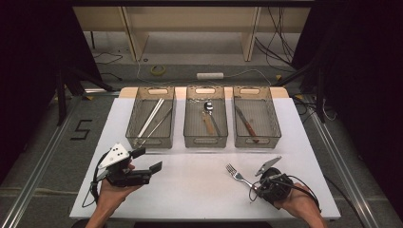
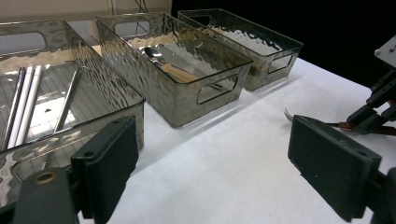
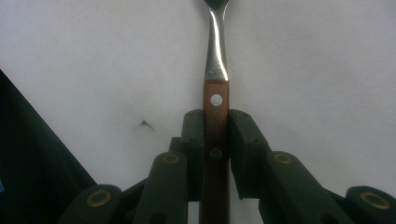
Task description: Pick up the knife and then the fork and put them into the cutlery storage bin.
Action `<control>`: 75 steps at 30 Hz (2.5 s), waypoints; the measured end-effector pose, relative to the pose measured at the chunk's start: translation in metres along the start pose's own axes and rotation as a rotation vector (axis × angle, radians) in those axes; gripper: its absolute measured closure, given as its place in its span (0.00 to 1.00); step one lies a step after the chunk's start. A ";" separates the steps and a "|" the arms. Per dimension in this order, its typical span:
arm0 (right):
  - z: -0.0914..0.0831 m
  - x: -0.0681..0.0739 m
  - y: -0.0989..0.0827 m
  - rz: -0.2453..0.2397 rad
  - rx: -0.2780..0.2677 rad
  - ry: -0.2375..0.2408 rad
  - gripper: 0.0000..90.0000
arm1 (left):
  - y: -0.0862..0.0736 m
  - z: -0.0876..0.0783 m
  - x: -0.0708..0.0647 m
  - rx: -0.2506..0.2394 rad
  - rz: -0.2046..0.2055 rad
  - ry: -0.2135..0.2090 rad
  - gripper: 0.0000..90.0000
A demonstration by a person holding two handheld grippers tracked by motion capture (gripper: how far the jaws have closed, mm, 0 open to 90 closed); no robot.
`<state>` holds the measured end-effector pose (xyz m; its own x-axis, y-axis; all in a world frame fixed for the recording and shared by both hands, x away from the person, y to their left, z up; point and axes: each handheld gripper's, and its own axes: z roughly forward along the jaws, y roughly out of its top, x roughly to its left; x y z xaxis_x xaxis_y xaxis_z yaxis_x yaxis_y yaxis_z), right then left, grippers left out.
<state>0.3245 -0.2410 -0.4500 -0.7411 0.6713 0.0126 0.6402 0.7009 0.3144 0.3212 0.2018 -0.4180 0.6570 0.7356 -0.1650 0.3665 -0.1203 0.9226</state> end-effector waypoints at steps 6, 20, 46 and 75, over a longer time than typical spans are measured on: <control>-0.008 -0.004 0.001 0.000 -0.036 0.000 0.86 | 0.000 0.000 0.000 0.001 0.001 0.000 0.17; -0.032 -0.023 0.018 0.019 -0.145 0.023 0.86 | 0.000 0.001 0.001 0.003 0.000 0.006 0.17; -0.050 -0.047 0.049 0.031 -0.228 0.013 0.86 | 0.000 0.001 0.001 0.003 0.000 0.006 0.17; -0.065 -0.075 0.089 0.076 -0.310 -0.015 0.86 | 0.000 0.001 0.001 0.001 0.002 0.006 0.17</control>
<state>0.4239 -0.2451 -0.3614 -0.6892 0.7238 0.0335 0.5994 0.5435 0.5876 0.3222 0.2017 -0.4188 0.6540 0.7392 -0.1608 0.3655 -0.1226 0.9227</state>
